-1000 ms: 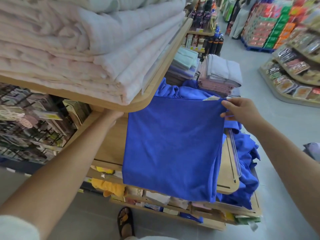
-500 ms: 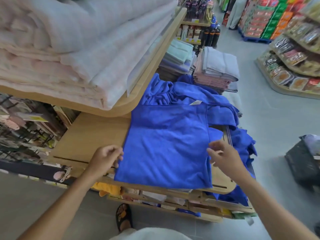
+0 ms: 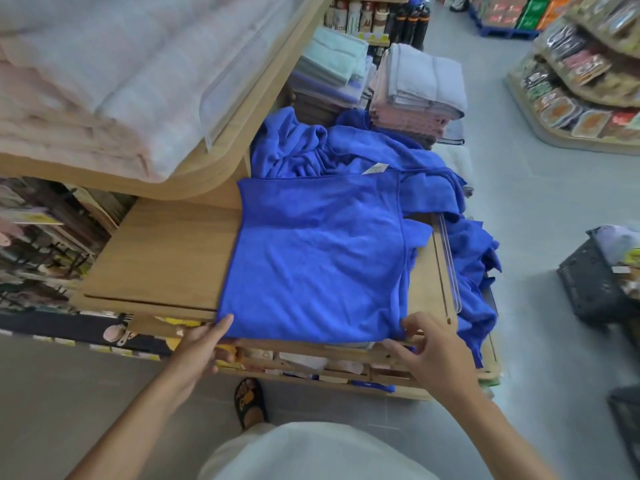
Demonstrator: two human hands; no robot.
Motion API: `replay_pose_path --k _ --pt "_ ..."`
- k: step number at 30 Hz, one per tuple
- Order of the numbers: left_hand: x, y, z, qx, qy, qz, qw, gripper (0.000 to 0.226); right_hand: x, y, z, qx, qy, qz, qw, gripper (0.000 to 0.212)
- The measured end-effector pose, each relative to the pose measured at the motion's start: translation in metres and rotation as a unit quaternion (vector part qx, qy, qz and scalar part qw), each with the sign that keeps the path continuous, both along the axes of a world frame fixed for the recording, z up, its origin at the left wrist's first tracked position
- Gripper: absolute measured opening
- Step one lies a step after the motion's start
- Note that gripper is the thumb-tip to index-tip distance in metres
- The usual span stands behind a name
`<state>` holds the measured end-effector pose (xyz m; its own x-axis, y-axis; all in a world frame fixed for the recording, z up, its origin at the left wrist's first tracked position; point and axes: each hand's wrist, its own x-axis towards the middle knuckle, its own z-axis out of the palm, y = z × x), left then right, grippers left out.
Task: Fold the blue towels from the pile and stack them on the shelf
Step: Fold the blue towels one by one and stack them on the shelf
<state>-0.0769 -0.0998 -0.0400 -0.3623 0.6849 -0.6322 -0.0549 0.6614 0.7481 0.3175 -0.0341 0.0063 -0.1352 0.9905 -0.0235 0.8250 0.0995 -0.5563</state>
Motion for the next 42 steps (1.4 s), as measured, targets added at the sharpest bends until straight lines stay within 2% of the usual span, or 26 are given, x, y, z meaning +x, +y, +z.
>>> replay_pose_path --k 2,4,8,11,13,16,17,20,23,29,34,37,38,41,42 --pt "0.001 -0.003 0.001 0.025 0.014 0.017 0.999 0.063 -0.002 -0.002 -0.002 0.015 -0.017 -0.008 1.0 0.028" --pt "-0.001 -0.006 0.002 0.046 0.034 0.029 0.998 0.058 -0.002 -0.003 -0.003 0.012 0.005 -0.02 1.0 0.026" --pt "-0.001 -0.01 0.002 0.067 0.049 0.033 0.996 0.047 0.003 -0.008 -0.003 -0.068 0.13 -0.048 0.988 0.008" --pt "0.001 -0.011 0.001 0.077 0.046 0.033 0.995 0.044 0.001 -0.014 0.0 -0.122 0.237 -0.079 0.961 0.025" --pt "0.002 -0.012 0.002 0.085 0.043 0.039 0.995 0.041 -0.001 -0.014 0.003 -0.176 0.328 -0.125 0.92 0.031" --pt "0.002 -0.012 0.001 0.09 0.038 0.05 0.994 0.034 0.001 -0.013 0.004 -0.261 0.458 -0.204 0.825 0.013" --pt "0.002 -0.012 0.0 0.09 0.035 0.053 0.994 0.033 0.002 -0.012 0.003 -0.28 0.491 -0.23 0.792 0.013" --pt "0.0 -0.013 -0.001 0.093 0.028 0.051 0.994 0.031 0.005 -0.011 0.003 -0.327 0.562 -0.269 0.71 0.023" --pt "0.0 -0.014 -0.002 0.097 0.023 0.049 0.994 0.033 0.008 -0.014 0.0 -0.363 0.586 -0.257 0.678 0.033" --pt "-0.004 -0.016 -0.005 0.098 0.027 0.052 0.994 0.034 0.008 -0.021 -0.006 -0.403 0.594 -0.296 0.63 0.034" --pt "-0.01 -0.02 -0.01 0.104 0.064 0.037 0.992 0.034 0.008 -0.027 -0.008 -0.433 0.566 -0.298 0.635 0.04" --pt "-0.011 -0.021 -0.01 0.108 0.084 0.021 0.99 0.03 0.007 -0.026 -0.008 -0.445 0.558 -0.304 0.63 0.034" --pt "-0.011 -0.021 -0.01 0.111 0.096 0.015 0.989 0.029 0.007 -0.025 -0.008 -0.455 0.57 -0.31 0.61 0.031" --pt "-0.011 -0.021 -0.01 0.123 0.128 -0.001 0.984 0.032 0.008 -0.024 -0.009 -0.482 0.642 -0.323 0.502 0.028" --pt "-0.011 -0.021 -0.01 0.124 0.131 -0.004 0.984 0.032 0.008 -0.025 -0.009 -0.482 0.657 -0.321 0.483 0.026"
